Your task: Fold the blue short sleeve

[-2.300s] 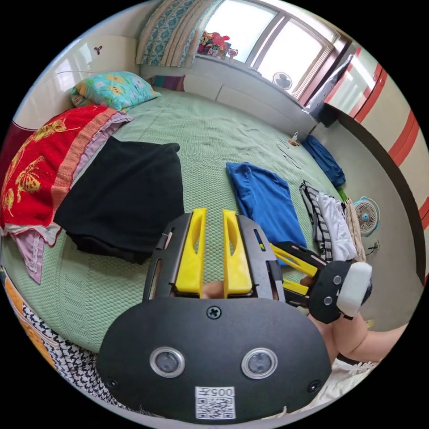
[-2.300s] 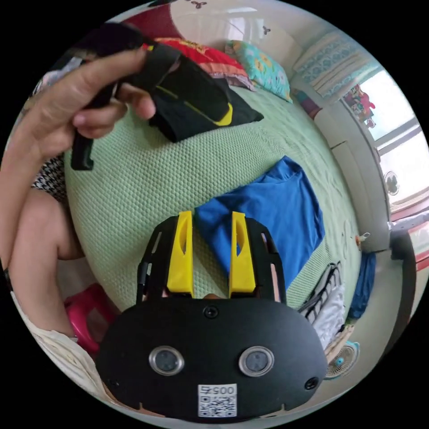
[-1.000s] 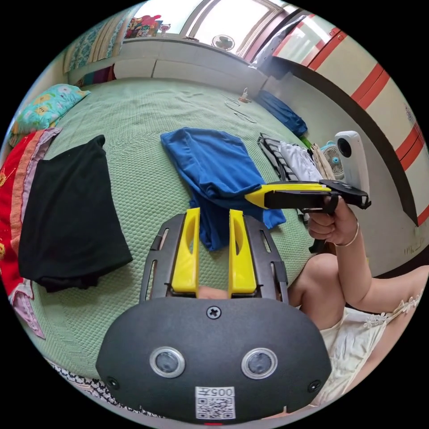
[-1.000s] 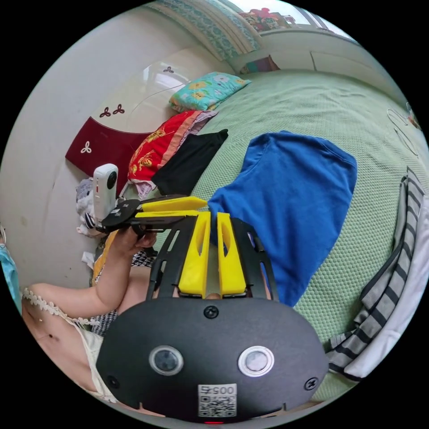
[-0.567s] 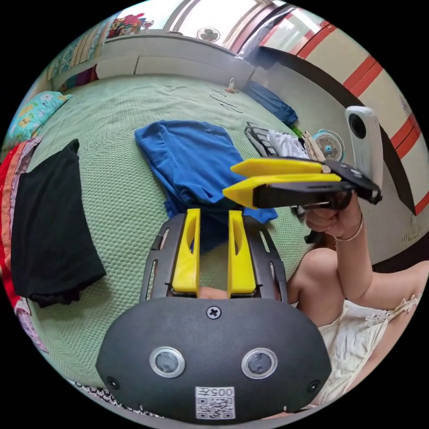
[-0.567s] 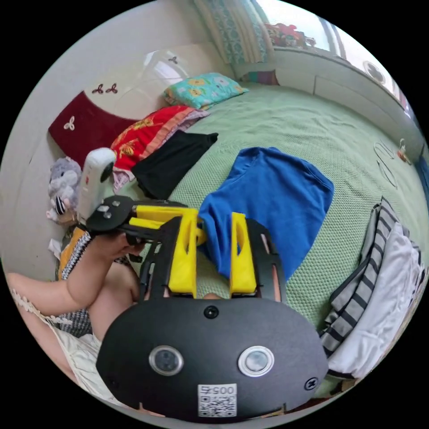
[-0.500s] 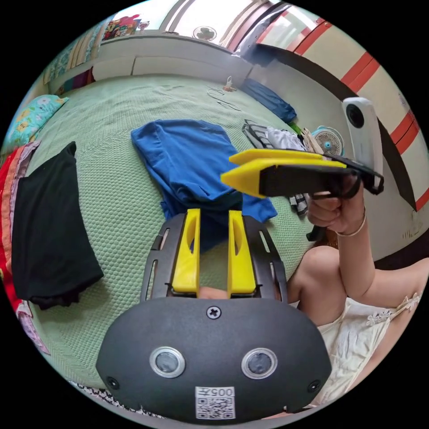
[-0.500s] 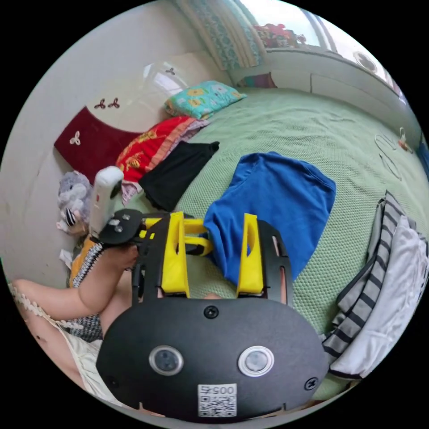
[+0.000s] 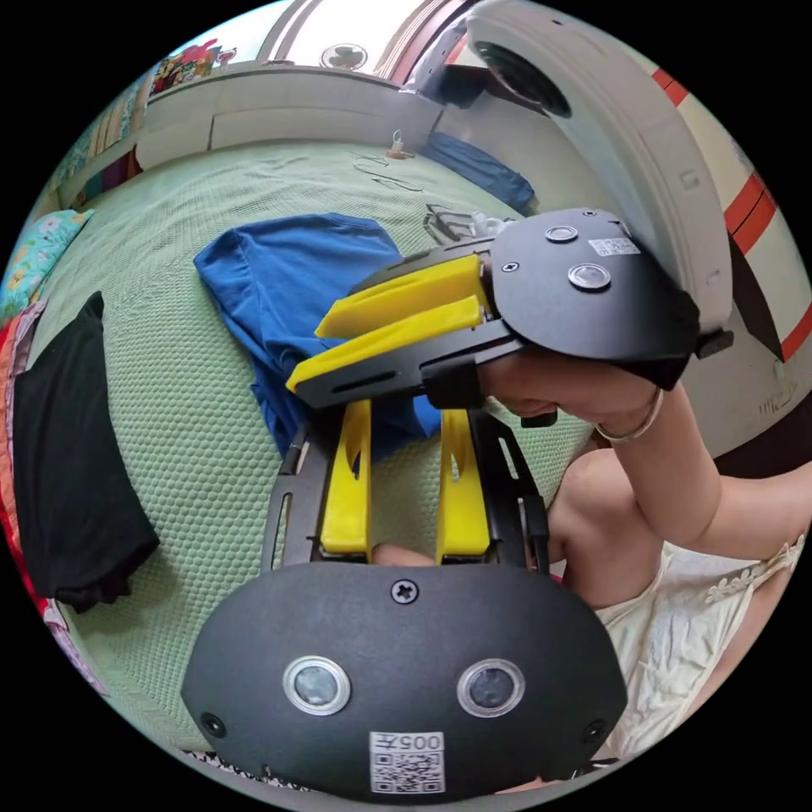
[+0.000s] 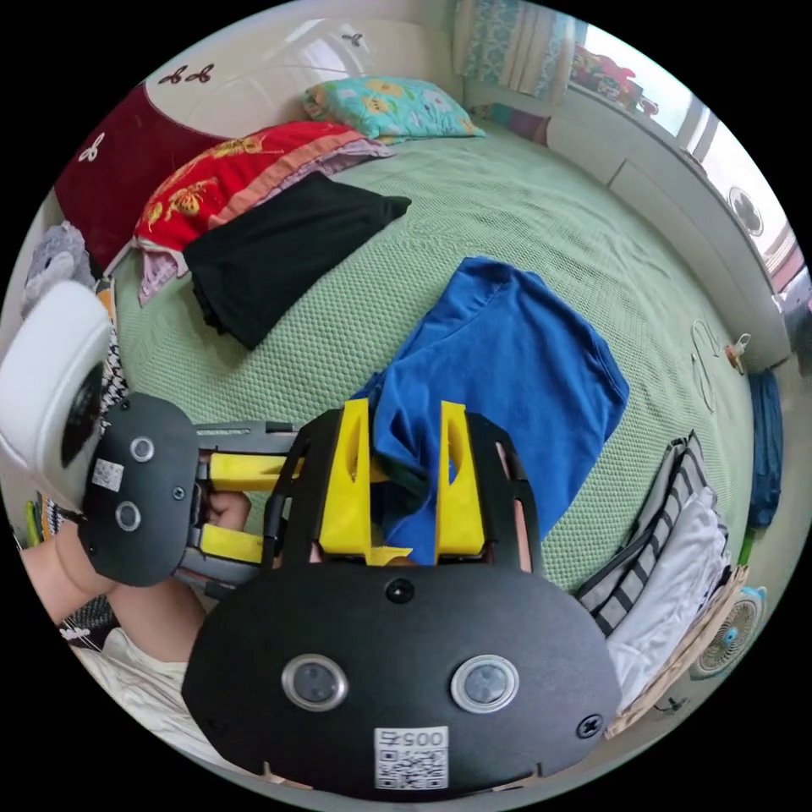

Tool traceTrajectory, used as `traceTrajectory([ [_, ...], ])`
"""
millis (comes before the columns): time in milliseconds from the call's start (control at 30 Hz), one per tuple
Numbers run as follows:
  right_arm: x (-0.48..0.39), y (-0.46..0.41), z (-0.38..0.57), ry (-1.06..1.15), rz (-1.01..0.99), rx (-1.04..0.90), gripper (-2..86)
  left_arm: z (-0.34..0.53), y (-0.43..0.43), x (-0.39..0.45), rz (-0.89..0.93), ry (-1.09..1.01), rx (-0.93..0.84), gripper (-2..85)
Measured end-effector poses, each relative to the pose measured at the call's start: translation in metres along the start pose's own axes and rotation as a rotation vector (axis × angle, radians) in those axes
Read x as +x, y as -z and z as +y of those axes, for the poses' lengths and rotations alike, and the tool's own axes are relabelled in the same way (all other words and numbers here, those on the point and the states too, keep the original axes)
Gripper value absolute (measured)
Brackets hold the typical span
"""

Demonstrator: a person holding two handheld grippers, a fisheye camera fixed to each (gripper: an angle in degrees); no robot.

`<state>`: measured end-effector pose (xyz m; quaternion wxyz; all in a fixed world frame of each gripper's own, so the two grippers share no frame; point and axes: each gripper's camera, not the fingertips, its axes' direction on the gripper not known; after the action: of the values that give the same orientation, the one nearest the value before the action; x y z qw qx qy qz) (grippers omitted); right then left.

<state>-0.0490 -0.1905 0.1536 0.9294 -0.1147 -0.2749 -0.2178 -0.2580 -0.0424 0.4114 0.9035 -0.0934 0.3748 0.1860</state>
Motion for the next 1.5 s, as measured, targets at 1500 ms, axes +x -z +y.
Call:
traceTrajectory([
  [1500, 0.074, 0.075, 0.123, -0.262, 0.087, 0.129, 11.0, 0.015, 0.104, 0.007, -0.427, 0.311, -0.007, 5.0],
])
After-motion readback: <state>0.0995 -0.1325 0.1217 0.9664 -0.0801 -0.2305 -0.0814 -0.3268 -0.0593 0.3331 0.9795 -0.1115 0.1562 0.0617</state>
